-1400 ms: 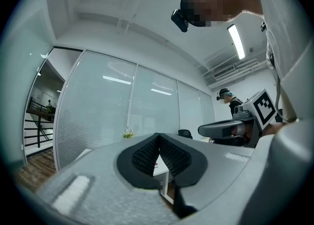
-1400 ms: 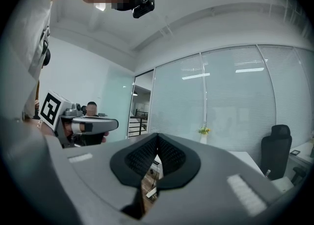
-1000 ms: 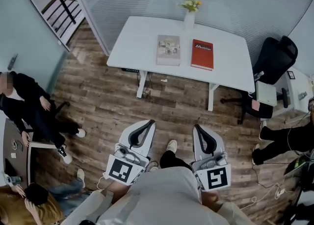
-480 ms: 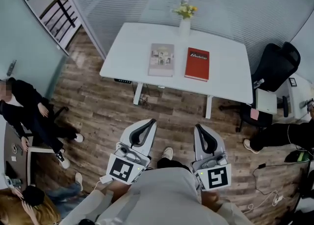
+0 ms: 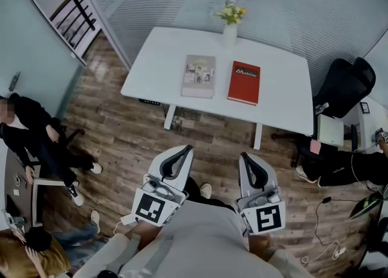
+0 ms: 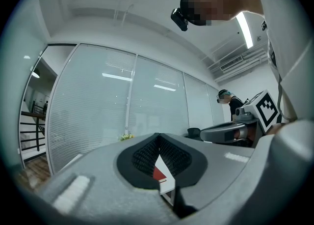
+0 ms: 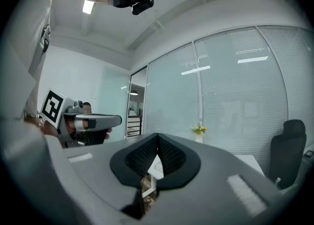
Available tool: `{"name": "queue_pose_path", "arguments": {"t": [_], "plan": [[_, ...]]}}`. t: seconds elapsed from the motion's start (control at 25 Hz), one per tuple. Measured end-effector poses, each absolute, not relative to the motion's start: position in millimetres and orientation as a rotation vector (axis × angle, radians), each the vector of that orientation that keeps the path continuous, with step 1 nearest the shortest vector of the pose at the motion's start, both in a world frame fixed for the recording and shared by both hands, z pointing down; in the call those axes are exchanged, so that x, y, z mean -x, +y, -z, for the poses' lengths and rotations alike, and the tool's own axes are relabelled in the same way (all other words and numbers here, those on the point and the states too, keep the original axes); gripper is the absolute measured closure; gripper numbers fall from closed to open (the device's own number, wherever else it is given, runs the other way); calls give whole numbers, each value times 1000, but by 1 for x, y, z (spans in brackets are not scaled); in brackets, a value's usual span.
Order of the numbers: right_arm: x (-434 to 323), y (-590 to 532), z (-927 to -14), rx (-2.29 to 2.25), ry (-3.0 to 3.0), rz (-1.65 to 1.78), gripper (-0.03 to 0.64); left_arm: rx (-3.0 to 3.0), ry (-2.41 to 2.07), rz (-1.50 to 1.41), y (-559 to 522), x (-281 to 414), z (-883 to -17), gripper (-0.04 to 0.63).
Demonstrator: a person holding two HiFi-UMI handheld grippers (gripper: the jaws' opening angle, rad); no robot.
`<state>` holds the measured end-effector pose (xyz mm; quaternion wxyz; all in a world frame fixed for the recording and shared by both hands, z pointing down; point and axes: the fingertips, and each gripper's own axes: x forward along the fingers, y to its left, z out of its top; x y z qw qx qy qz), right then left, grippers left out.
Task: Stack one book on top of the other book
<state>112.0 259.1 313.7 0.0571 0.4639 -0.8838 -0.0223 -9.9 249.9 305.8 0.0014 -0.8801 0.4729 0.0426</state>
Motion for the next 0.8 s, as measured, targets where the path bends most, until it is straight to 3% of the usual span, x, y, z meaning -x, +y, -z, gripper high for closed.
{"name": "queue_pose_path", "arguments": {"t": [0.8], "plan": [[-86,157,-326,-1381,-2655,76,612,2776,1500,-154,146,37,-321,598]]}}
